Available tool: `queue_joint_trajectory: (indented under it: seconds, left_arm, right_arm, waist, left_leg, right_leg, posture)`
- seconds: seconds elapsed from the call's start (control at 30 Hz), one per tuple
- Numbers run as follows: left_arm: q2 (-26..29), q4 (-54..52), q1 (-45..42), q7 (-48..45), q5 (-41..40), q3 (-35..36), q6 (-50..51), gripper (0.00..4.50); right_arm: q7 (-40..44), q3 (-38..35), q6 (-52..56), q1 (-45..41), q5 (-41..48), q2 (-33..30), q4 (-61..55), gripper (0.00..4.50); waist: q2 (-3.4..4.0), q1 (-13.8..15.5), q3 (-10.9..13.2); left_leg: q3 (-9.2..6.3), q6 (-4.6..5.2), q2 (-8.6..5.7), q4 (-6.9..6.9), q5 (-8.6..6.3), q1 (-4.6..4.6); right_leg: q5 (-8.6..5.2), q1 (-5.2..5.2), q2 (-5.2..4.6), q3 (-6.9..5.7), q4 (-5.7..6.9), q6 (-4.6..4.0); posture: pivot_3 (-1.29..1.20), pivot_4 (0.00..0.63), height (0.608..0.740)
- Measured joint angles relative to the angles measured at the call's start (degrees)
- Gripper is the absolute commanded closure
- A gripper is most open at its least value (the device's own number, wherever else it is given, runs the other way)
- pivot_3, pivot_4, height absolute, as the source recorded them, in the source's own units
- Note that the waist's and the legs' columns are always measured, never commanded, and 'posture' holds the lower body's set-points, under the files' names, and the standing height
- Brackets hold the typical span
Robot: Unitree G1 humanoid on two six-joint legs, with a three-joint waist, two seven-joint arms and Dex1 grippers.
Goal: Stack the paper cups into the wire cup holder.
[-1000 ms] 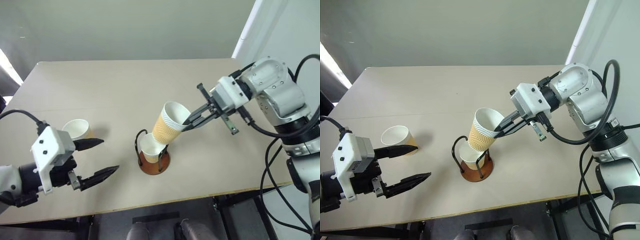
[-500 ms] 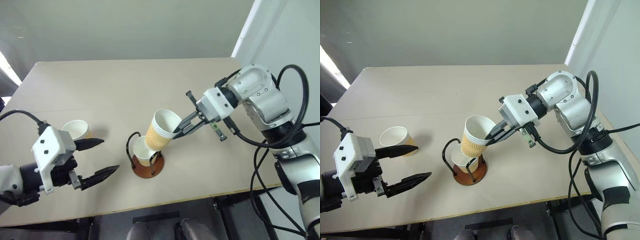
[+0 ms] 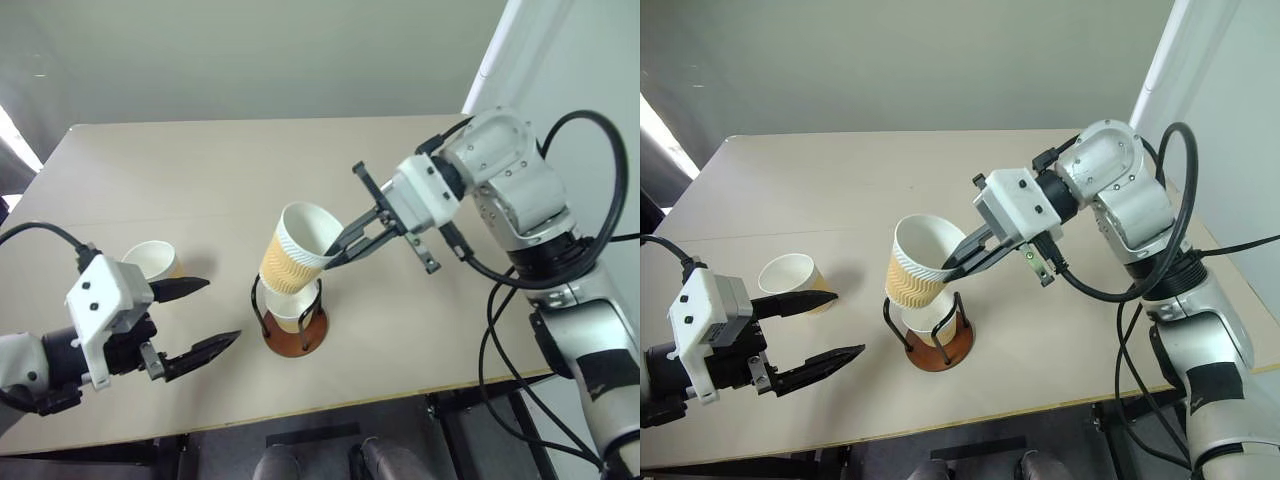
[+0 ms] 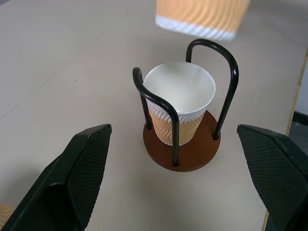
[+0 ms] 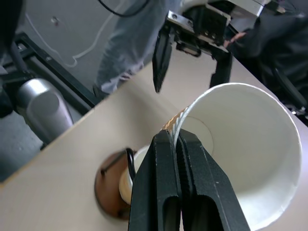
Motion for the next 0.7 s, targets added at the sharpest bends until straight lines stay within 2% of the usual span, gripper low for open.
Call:
queue_joint_trajectory:
  seconds: [0.47,0.57,0.7]
  left_arm:
    - [-0.1,-0.4,0.5,0.5,-0.5,0.1,0.3,0.0]
    - [-0.2,-0.5,1.0,0.5,-0.7,0.3,0.3,0.0]
    - [-0.2,-0.5,1.2,0.5,-0.9,0.3,0.3,0.0]
  right_arm:
    - [0.1,0.3,-1.4,2.7,-6.2,3.3,2.3,4.48]
    - [0.2,0.6,-1.7,2.9,-6.6,3.3,2.3,3.86]
    - [0.2,0.6,-2.1,2.9,-6.6,3.3,2.3,2.49]
  waist:
    - [-0.01,0.0,0.0]
    - [0.0,0.0,0.0]
    - [-0.01,0.0,0.0]
  left_leg:
    - [0.0,0.01,0.0,-0.01,-0.01,0.01]
    - [0.0,0.0,0.0,-0.01,0.0,0.01]
    - [0.0,0.0,0.0,-0.01,0.0,0.01]
  right_leg:
    - [0.0,-0.02,0.0,0.01,0.02,0.0]
    - [0.0,-0.03,0.0,0.01,0.02,0.0]
    - [0.0,-0.03,0.0,0.01,0.02,0.0]
  posture:
    - [0.0,0.15,0.74]
    - [0.0,0.15,0.74]
    - [0.0,0.15,0.74]
